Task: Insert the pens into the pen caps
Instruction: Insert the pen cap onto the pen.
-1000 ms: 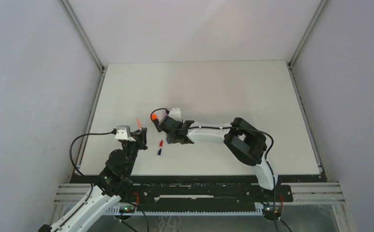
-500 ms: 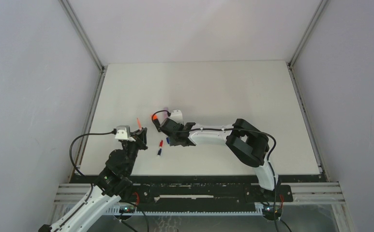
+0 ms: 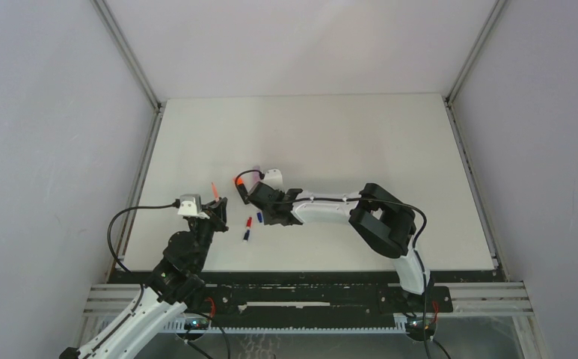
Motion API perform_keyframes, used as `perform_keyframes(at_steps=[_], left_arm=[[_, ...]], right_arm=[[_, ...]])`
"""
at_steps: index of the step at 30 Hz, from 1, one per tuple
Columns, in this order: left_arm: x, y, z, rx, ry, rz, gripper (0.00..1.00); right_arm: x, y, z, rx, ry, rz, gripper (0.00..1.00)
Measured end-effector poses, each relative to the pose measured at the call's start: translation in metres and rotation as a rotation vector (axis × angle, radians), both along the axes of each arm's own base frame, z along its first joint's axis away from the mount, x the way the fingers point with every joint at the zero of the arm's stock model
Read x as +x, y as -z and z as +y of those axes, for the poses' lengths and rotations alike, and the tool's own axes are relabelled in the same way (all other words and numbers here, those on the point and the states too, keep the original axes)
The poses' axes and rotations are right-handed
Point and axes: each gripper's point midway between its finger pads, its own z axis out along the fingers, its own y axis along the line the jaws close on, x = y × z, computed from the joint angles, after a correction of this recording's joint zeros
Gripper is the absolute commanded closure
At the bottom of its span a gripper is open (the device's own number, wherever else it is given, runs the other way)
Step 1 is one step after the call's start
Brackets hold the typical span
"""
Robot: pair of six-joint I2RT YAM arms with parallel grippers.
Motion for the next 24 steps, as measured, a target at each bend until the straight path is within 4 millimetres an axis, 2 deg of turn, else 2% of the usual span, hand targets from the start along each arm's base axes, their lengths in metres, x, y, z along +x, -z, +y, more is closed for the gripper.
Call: perform_keyframes(at_steps=[8,11,17,19,24], left_arm=[[0.000,-0.001,0.000,-0.004,0.000,-0.004,1.00],[-0.001,-0.002,0.000,-0.007,0.002,-0.009,1.00],[-0.005,-0.008,-0.013,-0.018,0.081,-0.028,1.00],[-0.007,-0.011,-0.022,-0.028,0.133,-0.044,1.00],[-0.020,-0.021,-0.059,-0.060,0.344,-0.076,1.00]], right_arm=[[0.001,0.001,-0.003,-0.018,0.005,-0.005,0.88],[0.003,0.001,-0.005,-0.030,0.008,-0.011,1.00],[0.007,0.001,-0.012,-0.020,0.014,-0.011,1.00],[0.005,0.000,-0.022,-0.009,0.010,0.002,1.00],[-0.014,-0.005,-0.068,-0.008,-0.019,0.058,1.00]])
